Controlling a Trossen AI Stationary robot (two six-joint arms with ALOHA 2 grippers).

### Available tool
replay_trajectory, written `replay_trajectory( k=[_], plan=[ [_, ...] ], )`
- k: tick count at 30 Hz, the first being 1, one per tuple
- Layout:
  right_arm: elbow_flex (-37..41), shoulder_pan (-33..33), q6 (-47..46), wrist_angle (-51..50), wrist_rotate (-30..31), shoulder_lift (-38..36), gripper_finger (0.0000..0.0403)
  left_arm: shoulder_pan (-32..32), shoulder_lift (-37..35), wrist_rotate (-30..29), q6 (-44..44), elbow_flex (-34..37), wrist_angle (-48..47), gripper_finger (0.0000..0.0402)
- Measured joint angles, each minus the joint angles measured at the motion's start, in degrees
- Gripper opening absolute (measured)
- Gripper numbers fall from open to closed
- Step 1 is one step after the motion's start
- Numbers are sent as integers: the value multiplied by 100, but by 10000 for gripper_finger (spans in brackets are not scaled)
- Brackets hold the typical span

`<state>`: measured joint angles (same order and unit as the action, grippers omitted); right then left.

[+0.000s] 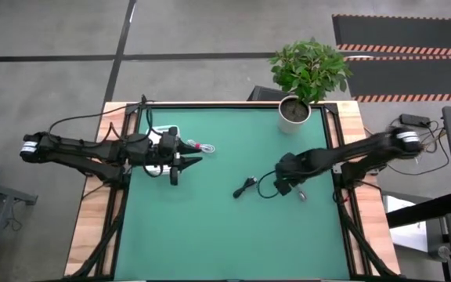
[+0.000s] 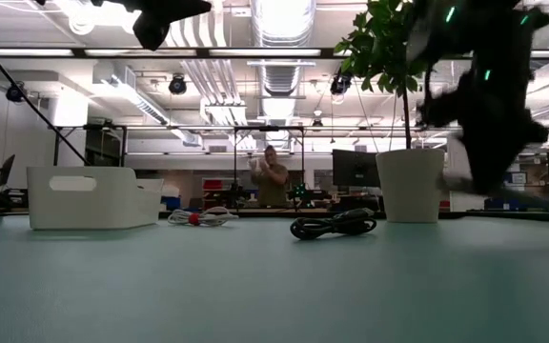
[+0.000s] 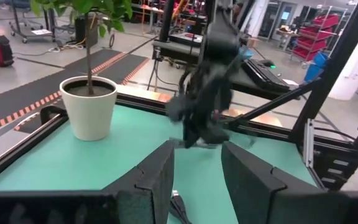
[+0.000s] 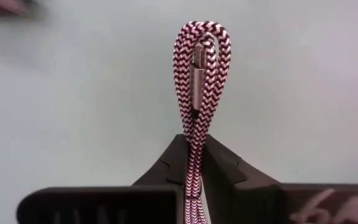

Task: Pick and place USB-C Cables
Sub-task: Put the gray charger cable into the white bin

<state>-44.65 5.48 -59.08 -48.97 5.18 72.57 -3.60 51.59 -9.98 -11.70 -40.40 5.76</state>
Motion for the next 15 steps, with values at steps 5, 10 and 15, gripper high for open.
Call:
replay_trajectory(
  k=[5,10,15],
  plan=[
    [8,338,-27,472,1084,-998,14,0,94,-2,-4,-4,61,118],
    [68,773,575,1364,2091,-1429,13,-68,244,-5,-12,0,259,118],
    [103,1075,1303,2423,2644,-1320,13,-159,330,-5,-144,7,325,118]
  ],
)
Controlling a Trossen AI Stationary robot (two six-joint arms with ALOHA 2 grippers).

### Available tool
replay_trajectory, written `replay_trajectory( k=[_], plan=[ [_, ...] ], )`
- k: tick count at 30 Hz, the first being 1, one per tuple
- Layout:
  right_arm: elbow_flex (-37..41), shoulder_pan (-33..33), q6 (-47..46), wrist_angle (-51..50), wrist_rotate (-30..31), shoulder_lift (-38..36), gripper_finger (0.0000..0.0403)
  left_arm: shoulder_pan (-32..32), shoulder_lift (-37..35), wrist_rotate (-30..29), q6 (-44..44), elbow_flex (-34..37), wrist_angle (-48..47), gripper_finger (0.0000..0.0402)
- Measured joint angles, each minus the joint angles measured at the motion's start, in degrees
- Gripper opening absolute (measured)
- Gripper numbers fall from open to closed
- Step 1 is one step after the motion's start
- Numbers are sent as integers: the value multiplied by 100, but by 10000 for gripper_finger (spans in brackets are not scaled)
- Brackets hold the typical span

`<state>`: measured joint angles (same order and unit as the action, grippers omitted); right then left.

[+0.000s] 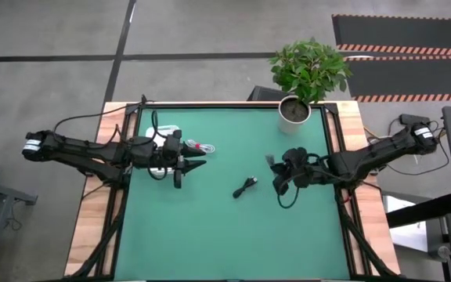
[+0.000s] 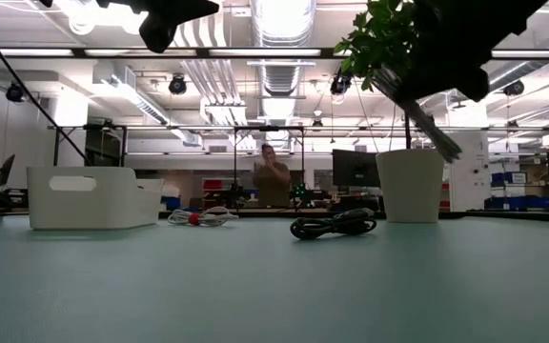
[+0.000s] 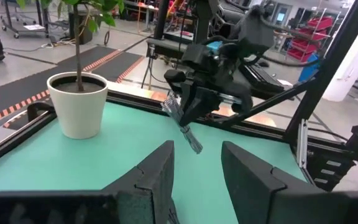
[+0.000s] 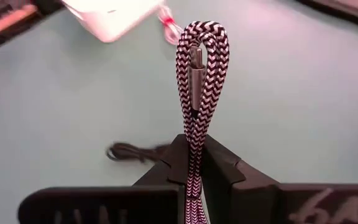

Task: Pick and place USB-C Cables
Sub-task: Put the gray charger cable into the white bin

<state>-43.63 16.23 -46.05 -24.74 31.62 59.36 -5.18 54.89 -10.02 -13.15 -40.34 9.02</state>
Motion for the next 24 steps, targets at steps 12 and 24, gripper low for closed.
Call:
replay_trajectory(
  k=[12,24],
  plan=[
    [10,197,2187,3229,147,1406,13,-479,493,-11,-158,37,330,118],
    [41,241,3897,6609,-989,2679,13,-1010,1459,55,-123,48,776,118]
  ],
)
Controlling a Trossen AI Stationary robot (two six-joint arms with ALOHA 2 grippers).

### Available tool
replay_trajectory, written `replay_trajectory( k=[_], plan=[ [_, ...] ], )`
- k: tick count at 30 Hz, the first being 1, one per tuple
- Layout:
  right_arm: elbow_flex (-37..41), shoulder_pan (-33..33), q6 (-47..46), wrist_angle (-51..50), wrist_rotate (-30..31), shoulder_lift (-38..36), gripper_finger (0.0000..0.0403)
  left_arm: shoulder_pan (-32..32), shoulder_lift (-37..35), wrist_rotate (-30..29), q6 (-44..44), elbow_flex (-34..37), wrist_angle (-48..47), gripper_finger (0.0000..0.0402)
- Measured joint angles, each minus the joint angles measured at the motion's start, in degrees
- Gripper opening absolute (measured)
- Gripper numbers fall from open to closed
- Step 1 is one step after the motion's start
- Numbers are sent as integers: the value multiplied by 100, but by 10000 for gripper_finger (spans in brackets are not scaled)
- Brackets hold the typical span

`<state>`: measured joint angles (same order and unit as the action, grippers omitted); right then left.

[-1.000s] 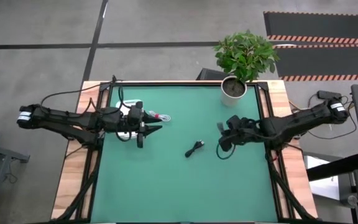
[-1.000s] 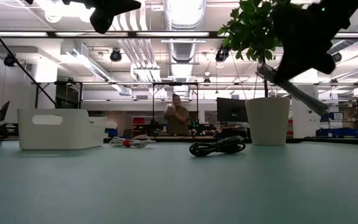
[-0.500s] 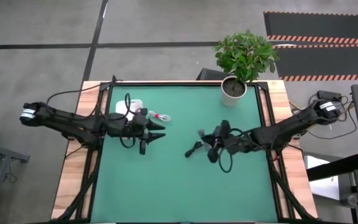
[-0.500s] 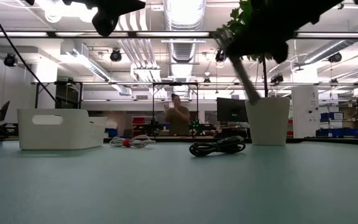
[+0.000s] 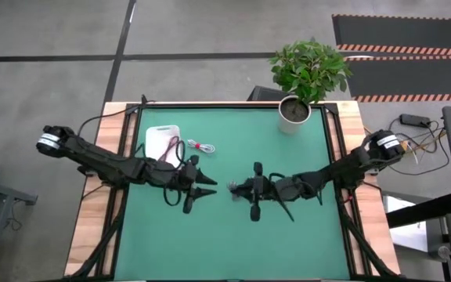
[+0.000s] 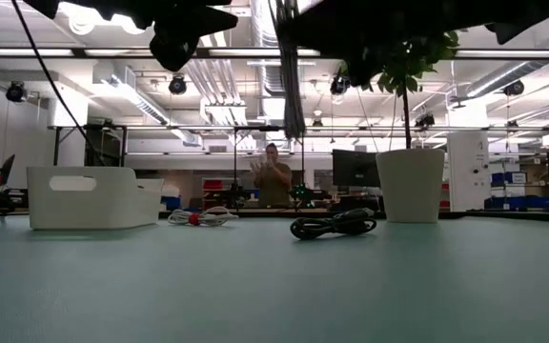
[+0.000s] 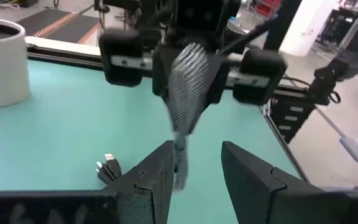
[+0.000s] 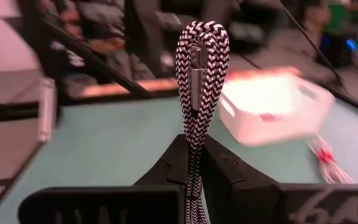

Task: Pick and place USB-C Cables
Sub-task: Put the gray charger cable into the white bin

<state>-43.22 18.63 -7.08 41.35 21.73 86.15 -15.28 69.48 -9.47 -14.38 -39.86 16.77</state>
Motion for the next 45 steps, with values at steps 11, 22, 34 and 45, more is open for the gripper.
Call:
replay_trajectory(
  k=[11,22,34,45],
  plan=[
    [0,-48,789,1903,-589,512,13,-205,594,68,124,0,985,118],
    [-2,-245,510,2440,-878,733,13,-196,1151,-30,34,4,2010,118],
    [-31,-280,782,2506,-799,739,27,-194,1492,-443,-12,2,2468,42],
    [-22,-489,710,2117,-817,516,140,-198,1488,-738,-319,2,2412,17]
  ],
)
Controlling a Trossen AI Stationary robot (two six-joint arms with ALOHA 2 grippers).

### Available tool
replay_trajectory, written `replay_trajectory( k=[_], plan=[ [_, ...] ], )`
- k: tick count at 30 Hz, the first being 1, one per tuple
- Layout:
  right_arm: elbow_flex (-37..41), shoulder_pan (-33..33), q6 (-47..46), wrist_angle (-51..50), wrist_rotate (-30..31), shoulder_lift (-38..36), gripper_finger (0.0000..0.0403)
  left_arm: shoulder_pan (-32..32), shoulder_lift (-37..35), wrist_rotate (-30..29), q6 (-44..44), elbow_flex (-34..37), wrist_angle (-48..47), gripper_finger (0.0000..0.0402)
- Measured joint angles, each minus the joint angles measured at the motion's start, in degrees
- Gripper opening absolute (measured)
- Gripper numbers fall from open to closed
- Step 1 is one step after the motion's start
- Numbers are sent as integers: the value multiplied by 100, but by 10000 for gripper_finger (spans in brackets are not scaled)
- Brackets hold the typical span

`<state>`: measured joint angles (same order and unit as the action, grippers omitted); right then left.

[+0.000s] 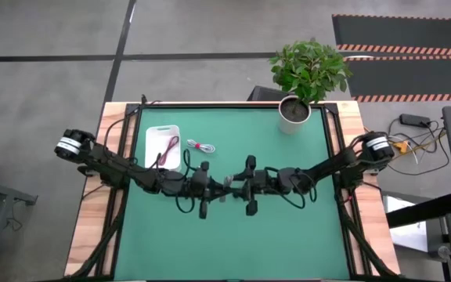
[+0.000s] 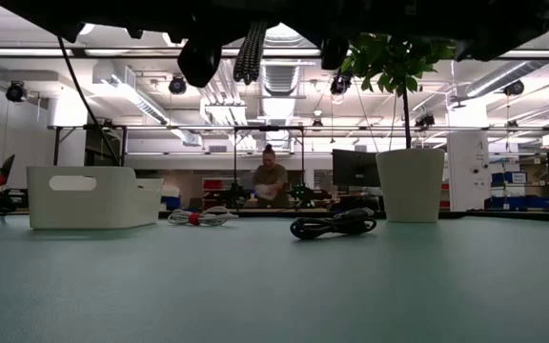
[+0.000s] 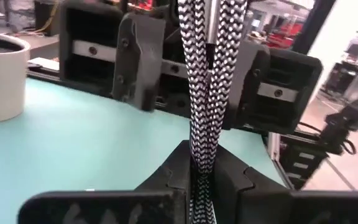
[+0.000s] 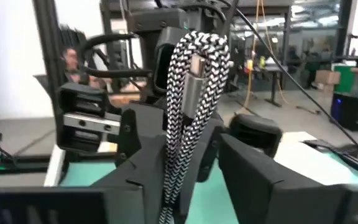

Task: Pick and place USB-C Cables
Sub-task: Put the gray charger cable into the white bin

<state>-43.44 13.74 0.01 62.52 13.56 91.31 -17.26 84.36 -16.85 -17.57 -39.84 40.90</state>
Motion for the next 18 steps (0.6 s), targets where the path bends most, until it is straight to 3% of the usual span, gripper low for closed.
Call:
replay_trajectory(
  k=[5,9,18],
  plan=[
    [1,-140,-133,-1098,-4,-438,174,0,-4,-318,-96,-4,-263,17],
    [2,-255,-90,-2257,1,-903,190,0,-150,-659,-458,-4,-1061,17],
    [11,-811,-296,-4592,18,-1722,190,127,-1147,-1643,-2027,-426,-4471,16]
  ],
)
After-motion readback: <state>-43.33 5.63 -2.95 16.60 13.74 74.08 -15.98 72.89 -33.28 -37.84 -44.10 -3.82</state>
